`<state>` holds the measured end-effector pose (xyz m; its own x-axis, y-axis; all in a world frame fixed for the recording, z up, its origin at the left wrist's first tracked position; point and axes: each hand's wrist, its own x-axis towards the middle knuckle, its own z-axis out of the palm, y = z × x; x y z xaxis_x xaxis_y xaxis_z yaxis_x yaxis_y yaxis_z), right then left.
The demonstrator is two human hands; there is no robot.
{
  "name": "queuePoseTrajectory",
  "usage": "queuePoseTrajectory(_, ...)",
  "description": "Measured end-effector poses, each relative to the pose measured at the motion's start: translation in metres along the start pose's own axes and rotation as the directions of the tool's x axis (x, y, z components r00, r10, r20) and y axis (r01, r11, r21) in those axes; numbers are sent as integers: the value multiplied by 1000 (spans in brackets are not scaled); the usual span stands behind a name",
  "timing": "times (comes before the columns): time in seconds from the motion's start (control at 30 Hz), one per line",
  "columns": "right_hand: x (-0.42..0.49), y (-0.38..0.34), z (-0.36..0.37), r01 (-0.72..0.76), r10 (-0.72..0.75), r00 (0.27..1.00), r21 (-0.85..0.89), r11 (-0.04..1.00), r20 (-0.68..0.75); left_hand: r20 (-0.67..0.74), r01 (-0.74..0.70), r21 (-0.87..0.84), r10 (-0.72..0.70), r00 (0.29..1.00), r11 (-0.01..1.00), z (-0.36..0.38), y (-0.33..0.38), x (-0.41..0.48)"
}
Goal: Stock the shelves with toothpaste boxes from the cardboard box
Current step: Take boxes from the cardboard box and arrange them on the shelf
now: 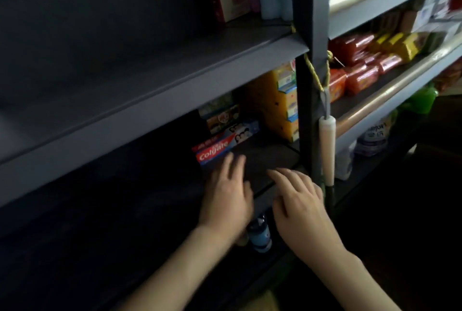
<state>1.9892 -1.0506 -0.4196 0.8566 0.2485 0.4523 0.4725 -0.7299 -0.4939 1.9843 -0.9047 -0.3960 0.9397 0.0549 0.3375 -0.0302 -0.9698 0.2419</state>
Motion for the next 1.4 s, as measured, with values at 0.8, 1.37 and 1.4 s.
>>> queuePoseTrajectory(0.8,-760,148,-91,-966,993,117,-230,118,16,848,-123,-480,495,190,869,257,281,-588)
queuePoseTrajectory(1.37,-631,123,-206,-854,850,446,-153,498,279,895,437,-419,282,345,796,119,326,-479)
queuePoseTrajectory(1.4,-606,118,-217,-848,834,466,-119,517,295,873,436,-445,270,405,782,103,324,-462)
